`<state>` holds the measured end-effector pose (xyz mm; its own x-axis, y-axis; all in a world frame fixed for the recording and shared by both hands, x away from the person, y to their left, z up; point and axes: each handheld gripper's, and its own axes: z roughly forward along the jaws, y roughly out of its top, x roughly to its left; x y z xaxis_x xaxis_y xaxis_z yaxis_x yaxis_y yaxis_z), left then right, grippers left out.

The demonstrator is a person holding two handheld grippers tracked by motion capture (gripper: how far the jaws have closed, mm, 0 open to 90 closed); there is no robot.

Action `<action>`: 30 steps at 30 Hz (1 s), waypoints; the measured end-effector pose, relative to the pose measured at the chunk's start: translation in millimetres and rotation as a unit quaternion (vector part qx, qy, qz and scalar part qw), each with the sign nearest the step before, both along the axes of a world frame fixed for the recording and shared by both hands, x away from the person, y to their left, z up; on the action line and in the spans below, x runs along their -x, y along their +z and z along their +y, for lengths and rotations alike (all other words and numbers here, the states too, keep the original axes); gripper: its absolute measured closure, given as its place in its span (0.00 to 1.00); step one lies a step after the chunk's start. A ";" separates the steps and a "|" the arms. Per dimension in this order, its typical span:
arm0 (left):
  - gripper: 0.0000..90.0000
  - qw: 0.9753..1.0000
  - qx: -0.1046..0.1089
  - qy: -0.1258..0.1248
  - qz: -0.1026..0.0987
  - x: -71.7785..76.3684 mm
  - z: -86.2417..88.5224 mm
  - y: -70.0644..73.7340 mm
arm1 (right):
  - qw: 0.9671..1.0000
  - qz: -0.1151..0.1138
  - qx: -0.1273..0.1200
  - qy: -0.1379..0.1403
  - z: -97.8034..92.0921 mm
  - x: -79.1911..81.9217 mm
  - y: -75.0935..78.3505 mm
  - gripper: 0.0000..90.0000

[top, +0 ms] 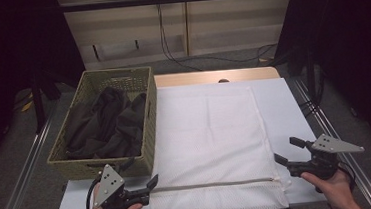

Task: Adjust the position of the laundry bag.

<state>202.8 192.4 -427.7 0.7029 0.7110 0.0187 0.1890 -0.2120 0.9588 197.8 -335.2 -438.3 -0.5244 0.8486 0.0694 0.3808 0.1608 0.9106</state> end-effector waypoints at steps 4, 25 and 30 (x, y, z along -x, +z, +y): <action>0.13 1.000 0.007 0.001 0.003 0.1 -1.1 0.1 | 1.000 0.019 0.000 0.002 -0.1 -3.4 -1.9 0.19; 0.31 0.995 -0.034 -0.090 0.032 3.4 -32.1 -7.5 | 0.998 0.052 0.030 0.014 9.1 -43.1 0.9 0.47; 0.38 0.990 -0.058 -0.115 0.055 -8.4 -47.3 -15.1 | 0.997 0.060 0.037 0.016 13.2 -60.2 2.5 0.53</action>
